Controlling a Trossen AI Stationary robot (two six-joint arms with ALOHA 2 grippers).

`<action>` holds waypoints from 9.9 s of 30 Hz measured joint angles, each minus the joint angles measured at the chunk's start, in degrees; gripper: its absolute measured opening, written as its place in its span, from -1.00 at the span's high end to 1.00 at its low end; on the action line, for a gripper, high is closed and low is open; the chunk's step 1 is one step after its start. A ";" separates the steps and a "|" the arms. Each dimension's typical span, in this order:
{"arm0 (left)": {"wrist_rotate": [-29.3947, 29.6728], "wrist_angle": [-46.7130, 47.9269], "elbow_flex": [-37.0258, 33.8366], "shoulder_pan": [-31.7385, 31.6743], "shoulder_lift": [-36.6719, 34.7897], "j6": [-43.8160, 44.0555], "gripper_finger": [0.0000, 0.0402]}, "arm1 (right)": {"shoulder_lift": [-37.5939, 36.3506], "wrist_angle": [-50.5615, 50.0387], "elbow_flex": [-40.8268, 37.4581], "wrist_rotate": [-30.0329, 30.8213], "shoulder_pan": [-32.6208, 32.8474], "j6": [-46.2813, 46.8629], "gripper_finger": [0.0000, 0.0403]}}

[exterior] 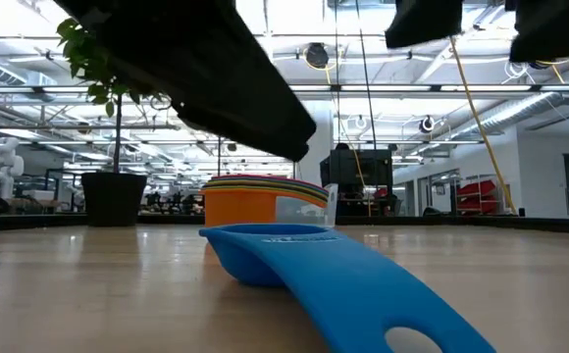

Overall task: Nest measuring cups in basket
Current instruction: Stack the blue measuring cup on top of the red measuring cup, then put the stacked measuring cups into the transparent bin

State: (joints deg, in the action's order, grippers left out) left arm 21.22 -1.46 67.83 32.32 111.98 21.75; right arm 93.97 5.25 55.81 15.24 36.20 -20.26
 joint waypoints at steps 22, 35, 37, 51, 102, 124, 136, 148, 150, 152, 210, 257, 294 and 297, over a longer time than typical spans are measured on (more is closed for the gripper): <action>-20.98 3.37 -0.04 -7.91 0.13 -16.31 0.16 | -23.29 -32.27 0.00 7.14 1.32 20.86 -0.33; -19.80 0.81 -0.09 -8.00 3.08 -20.99 -0.09 | -23.47 -32.31 0.00 7.16 2.17 20.73 -0.33; -21.61 -0.46 -0.09 -8.29 4.53 -21.72 -0.05 | -23.44 -32.37 0.00 7.16 2.17 20.68 -0.33; -19.73 2.60 -0.09 -9.10 2.60 -18.66 0.92 | -23.44 -32.36 0.00 7.20 2.17 20.44 -0.33; -8.36 -19.90 -27.54 -12.13 -28.10 9.87 0.89 | -7.73 23.94 -7.64 23.32 -2.13 -69.49 0.08; -7.68 -19.70 -27.54 -12.85 -27.99 10.25 0.95 | -5.11 30.07 -9.11 14.00 -6.13 -69.07 0.74; -7.64 -18.28 -27.52 -12.70 -27.93 11.16 0.93 | -1.35 35.47 -9.11 13.53 -6.93 -72.38 0.90; -7.56 -18.35 -27.47 -12.69 -28.02 11.61 0.64 | -1.35 36.21 -9.11 16.19 -6.90 -71.73 0.98; -6.77 -18.62 -27.47 -12.55 -28.02 10.57 0.58 | -1.35 35.97 -9.11 16.71 -6.90 -70.92 0.99; -4.00 -19.05 -27.47 -11.74 -28.02 8.68 0.52 | -1.35 35.83 -9.11 17.70 -6.91 -69.69 0.99; 20.89 -12.12 -27.45 -1.49 -41.20 0.55 0.21 | 7.41 67.80 -24.13 -15.11 -34.09 -27.19 1.00; 19.22 -11.86 -27.50 -1.31 -41.11 2.46 0.21 | 9.95 59.80 -24.74 -11.01 -38.66 -26.70 0.23; 17.76 -11.99 -27.50 -1.75 -41.11 3.86 0.21 | 12.41 -9.36 12.25 -25.30 -42.55 4.52 -0.69; 17.72 -11.83 -27.50 -1.20 -41.11 3.84 0.21 | 12.79 -11.26 13.16 -24.39 -42.58 4.89 -0.69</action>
State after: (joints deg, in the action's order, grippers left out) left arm 38.95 -13.29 40.34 31.12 70.87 25.59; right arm 106.76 -6.01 68.97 -9.16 -6.37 -15.37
